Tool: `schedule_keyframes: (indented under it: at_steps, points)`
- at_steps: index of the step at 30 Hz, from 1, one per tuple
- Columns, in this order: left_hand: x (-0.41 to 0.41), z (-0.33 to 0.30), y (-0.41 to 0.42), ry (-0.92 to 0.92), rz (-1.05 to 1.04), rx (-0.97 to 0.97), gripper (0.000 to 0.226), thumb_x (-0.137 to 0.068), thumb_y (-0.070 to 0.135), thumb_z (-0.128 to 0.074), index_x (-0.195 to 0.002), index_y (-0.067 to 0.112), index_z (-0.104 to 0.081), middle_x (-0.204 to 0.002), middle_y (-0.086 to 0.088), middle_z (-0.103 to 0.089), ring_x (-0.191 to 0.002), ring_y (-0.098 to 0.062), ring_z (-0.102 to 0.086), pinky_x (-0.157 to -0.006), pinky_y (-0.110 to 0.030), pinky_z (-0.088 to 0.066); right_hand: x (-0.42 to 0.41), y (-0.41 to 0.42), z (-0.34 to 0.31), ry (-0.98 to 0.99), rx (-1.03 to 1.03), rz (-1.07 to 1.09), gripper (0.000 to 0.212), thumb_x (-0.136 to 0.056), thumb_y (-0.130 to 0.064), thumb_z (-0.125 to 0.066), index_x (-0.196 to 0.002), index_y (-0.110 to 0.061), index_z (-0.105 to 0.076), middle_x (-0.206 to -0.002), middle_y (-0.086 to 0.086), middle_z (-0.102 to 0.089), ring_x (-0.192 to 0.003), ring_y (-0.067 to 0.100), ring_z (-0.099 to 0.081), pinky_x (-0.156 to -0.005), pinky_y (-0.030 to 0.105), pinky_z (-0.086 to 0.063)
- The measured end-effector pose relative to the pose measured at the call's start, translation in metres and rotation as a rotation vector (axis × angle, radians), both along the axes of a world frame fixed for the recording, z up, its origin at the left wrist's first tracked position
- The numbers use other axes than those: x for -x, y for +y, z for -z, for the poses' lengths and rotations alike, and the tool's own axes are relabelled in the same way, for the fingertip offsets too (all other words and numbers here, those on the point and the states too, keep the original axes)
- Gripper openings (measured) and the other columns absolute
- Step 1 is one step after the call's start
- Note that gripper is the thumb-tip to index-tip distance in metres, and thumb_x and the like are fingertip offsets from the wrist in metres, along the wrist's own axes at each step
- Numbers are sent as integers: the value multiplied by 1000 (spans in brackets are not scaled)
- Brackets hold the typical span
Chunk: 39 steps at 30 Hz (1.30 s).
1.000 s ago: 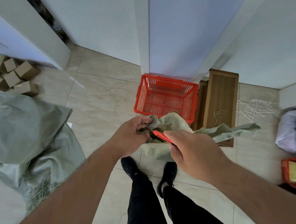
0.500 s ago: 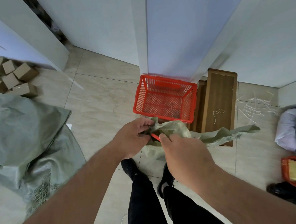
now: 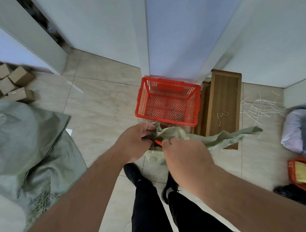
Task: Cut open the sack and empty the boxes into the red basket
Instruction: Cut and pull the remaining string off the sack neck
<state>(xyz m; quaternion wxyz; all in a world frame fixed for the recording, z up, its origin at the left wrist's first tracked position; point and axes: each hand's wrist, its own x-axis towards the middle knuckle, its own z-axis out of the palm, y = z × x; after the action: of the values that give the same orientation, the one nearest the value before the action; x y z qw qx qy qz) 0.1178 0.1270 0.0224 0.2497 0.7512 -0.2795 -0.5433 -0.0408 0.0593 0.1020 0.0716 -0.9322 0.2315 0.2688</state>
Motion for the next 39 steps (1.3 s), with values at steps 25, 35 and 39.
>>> schedule_keyframes:
  at_steps: [25, 35, 39]
  points:
    - [-22, -25, 0, -176, 155, 66, 82, -99, 8, -63, -157, 50, -23, -146, 21, -54, -122, -5, -62, -103, -31, -53, 98, -64, 1, -566, -290, 841, 16, -99, -35, -66, -92, -31, -52, -86, -6, -53, -64, 10, -52, -59, 21, -39]
    - [-18, -32, 20, -310, 249, 49, 56, -100, 9, -59, -147, 38, -48, -105, 20, -73, -91, 5, -68, -86, -20, -53, 62, -73, 70, -238, -616, 746, 41, -78, -54, -83, -82, -21, -59, -73, -4, -53, -60, 13, -52, -57, 30, -43]
    - [-15, -39, 33, -340, 221, 84, 40, -98, 6, -60, -118, 39, -64, -101, 18, -70, -96, 8, -65, -86, -16, -51, 54, -73, 80, -393, -692, 1150, 21, -91, -23, -76, -77, -15, -62, -63, 2, -51, -51, 17, -47, -53, 34, -42]
